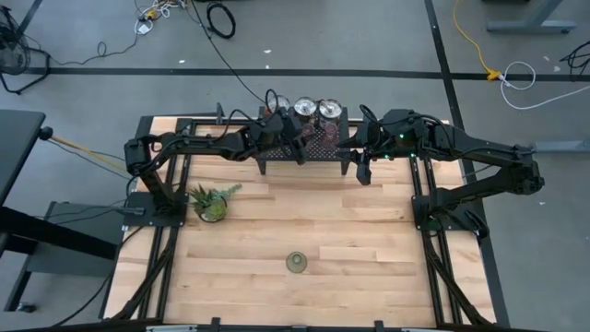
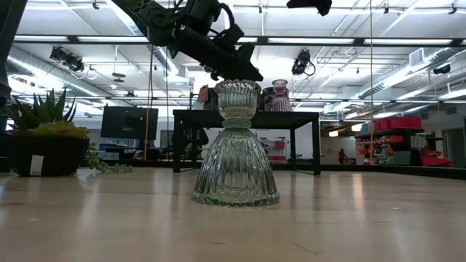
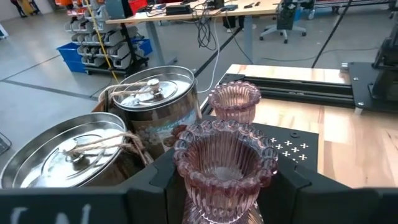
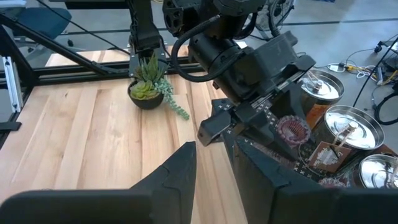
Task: Pick & Place candle stick holders
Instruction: Put the pink glass candle holder on the shelf, then put the green glass candle holder on the shelf
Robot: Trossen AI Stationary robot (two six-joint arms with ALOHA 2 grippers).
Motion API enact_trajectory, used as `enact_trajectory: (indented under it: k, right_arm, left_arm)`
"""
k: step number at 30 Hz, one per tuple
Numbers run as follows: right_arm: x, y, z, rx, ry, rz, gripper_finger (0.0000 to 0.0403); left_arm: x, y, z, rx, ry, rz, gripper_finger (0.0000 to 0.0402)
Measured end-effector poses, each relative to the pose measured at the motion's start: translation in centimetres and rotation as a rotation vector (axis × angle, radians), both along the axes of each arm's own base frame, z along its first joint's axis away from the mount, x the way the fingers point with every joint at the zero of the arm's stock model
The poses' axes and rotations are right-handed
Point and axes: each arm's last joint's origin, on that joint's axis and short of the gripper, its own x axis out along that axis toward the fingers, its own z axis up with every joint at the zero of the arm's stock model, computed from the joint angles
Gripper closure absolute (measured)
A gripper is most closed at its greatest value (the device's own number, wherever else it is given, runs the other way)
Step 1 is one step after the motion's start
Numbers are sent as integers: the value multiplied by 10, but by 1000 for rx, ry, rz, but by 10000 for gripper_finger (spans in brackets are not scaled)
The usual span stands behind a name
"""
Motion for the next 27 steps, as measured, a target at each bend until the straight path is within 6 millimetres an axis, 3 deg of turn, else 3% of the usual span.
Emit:
enact_trajectory:
  k: [6, 16, 27]
  right_arm:
    - [0, 0, 0, 0, 0, 0, 295]
    - [0, 0, 0, 0, 0, 0, 295]
    - [0, 0, 0, 2, 0, 0, 295]
  left_arm:
    - [0, 1, 0, 2, 1, 12, 234]
    - [-1, 3, 1, -13, -13, 20, 170]
    - [0, 2, 7, 20, -65, 13, 166]
